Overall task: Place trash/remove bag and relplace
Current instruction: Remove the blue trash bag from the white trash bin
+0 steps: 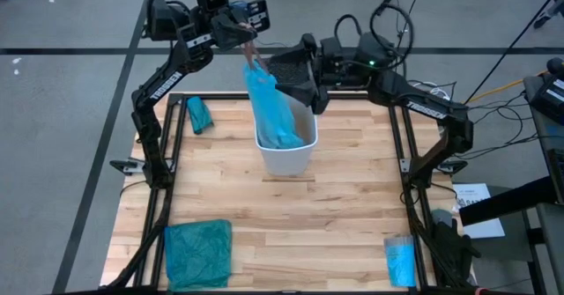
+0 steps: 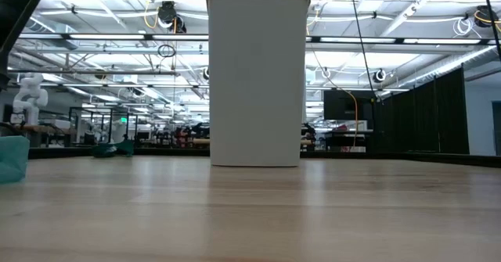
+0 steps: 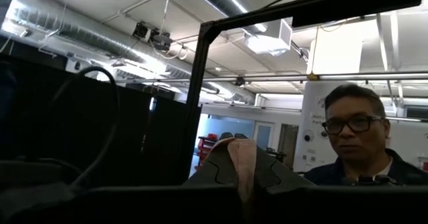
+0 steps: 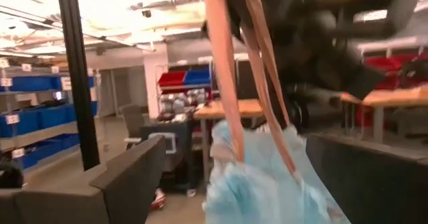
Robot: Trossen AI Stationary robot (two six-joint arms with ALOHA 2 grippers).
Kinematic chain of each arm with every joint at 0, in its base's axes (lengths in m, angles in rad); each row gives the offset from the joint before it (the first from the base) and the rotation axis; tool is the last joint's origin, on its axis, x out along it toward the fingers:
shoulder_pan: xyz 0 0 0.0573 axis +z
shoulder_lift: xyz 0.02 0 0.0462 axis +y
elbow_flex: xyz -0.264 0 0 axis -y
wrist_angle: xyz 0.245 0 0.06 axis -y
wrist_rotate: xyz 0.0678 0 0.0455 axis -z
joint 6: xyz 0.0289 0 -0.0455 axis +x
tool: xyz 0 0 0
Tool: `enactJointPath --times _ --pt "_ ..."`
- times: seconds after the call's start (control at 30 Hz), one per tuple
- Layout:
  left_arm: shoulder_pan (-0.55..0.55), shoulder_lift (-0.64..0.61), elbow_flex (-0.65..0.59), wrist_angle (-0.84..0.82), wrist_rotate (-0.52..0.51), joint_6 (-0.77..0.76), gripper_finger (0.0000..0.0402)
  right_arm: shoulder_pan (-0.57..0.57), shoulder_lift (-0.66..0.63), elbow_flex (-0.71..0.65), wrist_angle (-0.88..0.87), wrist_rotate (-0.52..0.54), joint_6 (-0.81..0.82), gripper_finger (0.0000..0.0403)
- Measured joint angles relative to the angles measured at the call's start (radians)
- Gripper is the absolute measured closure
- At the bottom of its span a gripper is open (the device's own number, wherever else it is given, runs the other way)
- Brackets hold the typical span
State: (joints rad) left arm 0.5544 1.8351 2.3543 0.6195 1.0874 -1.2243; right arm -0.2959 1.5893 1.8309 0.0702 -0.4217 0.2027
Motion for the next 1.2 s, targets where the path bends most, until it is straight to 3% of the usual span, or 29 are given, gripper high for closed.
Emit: enactJointPath --times 0.13,0.23,0.33,0.5,0.57,0.77,0.97,1.2 --pt "0.004 0.000 0.000 0.000 0.000 0.001 0.0402 0.011 -0.010 0.001 0.091 0.036 0.005 0.0052" --pt "0.007 0.000 0.000 -0.001 0.001 0.003 0.0402 0.010 -0.012 0.018 0.088 0.036 0.021 0.0091" --pt "0.008 0.000 0.000 0.000 0.001 0.002 0.0402 0.009 -0.011 0.019 0.071 0.031 0.021 0.0171" --pt "0.008 0.000 0.000 0.000 -0.001 0.002 0.0402 0.009 -0.011 0.019 0.068 0.029 0.007 0.0344" --pt "0.008 0.000 0.000 0.000 -0.001 0.003 0.0402 0.009 -0.010 0.019 0.077 0.029 -0.016 0.0387" --pt "0.019 0.000 0.000 -0.047 -0.038 0.128 0.0402 -0.021 0.003 0.020 0.118 0.022 0.013 0.0401" --pt "0.057 0.010 -0.001 -0.231 -0.158 0.309 0.0402 -0.031 0.028 0.019 0.127 -0.026 0.020 0.0403" --pt "0.066 0.022 -0.001 -0.238 -0.142 0.314 0.0402 -0.067 0.041 0.019 0.136 -0.012 0.022 0.0403"
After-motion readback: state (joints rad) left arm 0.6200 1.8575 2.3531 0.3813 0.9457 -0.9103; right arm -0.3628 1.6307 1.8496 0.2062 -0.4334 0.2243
